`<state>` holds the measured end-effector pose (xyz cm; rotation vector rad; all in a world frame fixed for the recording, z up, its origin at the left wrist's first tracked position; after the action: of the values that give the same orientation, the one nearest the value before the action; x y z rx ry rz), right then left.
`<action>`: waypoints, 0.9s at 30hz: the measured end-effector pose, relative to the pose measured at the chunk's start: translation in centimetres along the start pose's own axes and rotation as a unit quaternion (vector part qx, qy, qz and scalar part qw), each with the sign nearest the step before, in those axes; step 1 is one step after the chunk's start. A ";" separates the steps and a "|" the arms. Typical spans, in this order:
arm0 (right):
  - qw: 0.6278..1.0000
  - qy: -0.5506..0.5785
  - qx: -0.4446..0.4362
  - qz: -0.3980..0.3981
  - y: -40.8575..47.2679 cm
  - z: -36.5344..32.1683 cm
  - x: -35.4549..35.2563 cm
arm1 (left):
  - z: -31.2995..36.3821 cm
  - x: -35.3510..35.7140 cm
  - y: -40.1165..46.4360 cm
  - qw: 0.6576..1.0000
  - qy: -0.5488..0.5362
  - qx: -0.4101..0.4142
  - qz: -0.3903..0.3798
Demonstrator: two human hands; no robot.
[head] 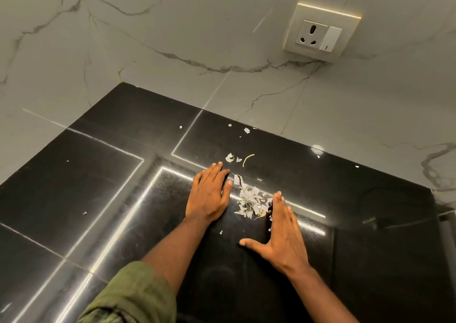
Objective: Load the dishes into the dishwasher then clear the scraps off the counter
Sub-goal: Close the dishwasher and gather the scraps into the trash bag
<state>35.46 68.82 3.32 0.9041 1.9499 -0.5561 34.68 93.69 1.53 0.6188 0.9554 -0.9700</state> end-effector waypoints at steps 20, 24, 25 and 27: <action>0.989 0.124 0.000 0.077 9.4 -2.5 1.6 | -4.5 -5.2 7.0 0.956 -0.255 -0.128 0.068; 0.985 0.149 0.005 0.087 9.3 -2.5 1.6 | -8.5 -7.5 14.6 0.968 -0.123 -0.207 0.069; 0.984 0.152 0.007 0.088 9.4 -2.5 1.6 | -9.0 -7.6 16.1 0.968 -0.100 -0.222 0.055; 0.984 0.157 0.007 0.089 9.5 -2.5 1.6 | -9.1 -7.0 18.2 0.972 -0.073 -0.222 0.013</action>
<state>40.92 77.15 2.95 1.2213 2.1150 -0.3376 45.73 111.96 4.03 0.1794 0.9886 -0.7333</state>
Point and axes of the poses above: each hand's wrist, its own y-axis towards the middle knuckle, its own x-axis out of the palm, z = x × y, the point moved 1 cm from there along y, towards the middle knuckle, and after that the axes turned 10 degrees about -x, right-handed, at the moved point
